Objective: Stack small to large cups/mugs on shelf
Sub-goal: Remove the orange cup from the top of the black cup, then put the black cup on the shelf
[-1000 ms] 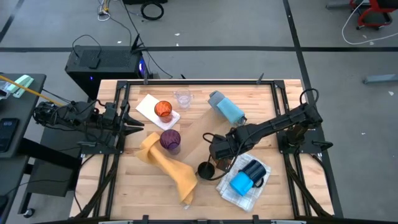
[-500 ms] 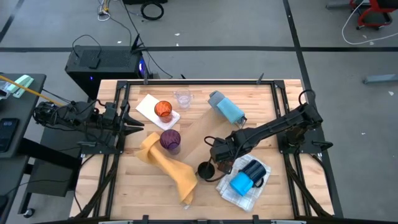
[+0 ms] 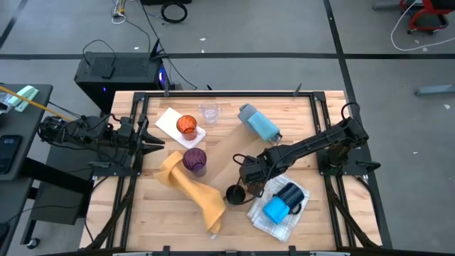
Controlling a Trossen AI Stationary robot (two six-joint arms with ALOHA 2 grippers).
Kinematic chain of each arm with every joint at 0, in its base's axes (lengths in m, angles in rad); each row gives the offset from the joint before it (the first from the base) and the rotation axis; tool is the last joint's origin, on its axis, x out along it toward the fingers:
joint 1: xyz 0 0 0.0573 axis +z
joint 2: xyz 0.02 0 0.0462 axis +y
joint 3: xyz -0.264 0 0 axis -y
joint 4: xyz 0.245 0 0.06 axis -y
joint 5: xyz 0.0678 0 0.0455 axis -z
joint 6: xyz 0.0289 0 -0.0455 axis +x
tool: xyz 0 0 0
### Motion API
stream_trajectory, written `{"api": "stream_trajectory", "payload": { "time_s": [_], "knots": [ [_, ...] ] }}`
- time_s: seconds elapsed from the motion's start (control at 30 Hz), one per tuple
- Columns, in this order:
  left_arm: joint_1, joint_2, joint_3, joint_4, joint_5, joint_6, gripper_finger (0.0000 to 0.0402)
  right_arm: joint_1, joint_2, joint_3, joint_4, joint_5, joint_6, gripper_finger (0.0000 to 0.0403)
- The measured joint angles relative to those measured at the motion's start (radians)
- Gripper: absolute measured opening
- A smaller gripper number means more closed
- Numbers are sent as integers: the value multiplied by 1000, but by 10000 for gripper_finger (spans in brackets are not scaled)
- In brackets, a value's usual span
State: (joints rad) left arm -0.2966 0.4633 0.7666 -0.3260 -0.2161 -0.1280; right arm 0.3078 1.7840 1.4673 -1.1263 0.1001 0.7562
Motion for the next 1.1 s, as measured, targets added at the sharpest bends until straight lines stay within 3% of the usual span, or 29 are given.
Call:
{"api": "stream_trajectory", "payload": {
  "time_s": [0.5,1.1],
  "knots": [
    [0,0,0,0,0,0,67,-25,0,0,11,-5,-25,7],
    [0,0,0,0,0,0,73,-18,-2,38,-34,-49,-1,102]
  ]
}}
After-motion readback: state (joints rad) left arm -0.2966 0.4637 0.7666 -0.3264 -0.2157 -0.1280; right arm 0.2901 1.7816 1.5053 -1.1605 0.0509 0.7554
